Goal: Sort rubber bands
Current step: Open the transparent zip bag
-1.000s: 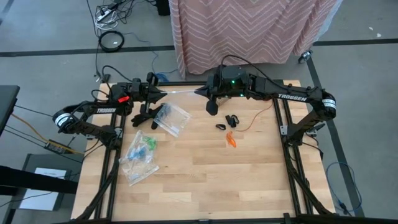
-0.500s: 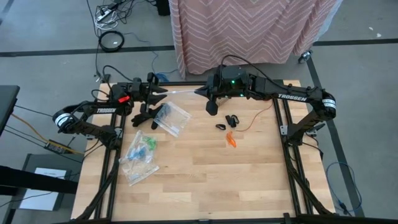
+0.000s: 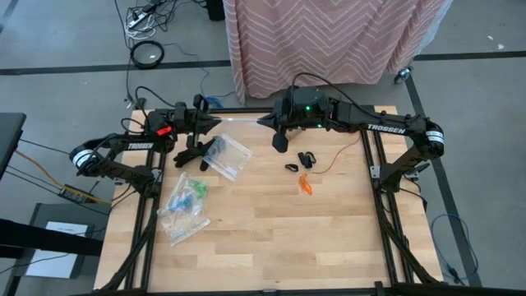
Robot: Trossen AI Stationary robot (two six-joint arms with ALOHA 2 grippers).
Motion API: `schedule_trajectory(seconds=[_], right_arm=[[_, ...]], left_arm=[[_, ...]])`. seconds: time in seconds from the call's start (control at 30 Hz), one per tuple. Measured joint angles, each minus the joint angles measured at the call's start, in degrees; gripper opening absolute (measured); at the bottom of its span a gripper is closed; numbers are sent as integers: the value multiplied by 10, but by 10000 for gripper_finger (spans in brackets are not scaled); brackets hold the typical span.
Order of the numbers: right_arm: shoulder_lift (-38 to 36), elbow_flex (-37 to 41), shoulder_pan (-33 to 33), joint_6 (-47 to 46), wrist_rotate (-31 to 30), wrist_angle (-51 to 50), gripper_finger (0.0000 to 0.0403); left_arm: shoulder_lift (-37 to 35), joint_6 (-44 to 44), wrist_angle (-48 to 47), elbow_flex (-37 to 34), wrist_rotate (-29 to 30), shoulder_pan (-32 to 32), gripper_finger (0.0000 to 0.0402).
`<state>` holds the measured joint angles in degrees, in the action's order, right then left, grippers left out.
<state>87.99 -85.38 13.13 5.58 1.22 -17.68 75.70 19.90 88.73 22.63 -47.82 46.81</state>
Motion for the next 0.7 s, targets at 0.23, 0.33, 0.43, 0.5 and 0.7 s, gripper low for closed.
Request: schedule_trajectory(seconds=[0.23, 0.33, 0.43, 0.5, 0.7], right_arm=[[0, 0, -3, 52, 22, -22, 14], [-2, 0, -8, 86, -12, -39, 48], [0, -1, -15, 115, -64, -87, 95], [10, -1, -19, 119, -75, -111, 126], [66, -1, -30, 83, -112, -81, 187]], left_arm=[[0, -5, -46, 0, 23, 0, 3], [0, -19, -104, 0, 35, 0, 2], [0, -39, -163, 0, 47, -1, 2], [0, -51, -191, 0, 49, -4, 2], [0, -66, -209, 0, 60, -27, 1]])
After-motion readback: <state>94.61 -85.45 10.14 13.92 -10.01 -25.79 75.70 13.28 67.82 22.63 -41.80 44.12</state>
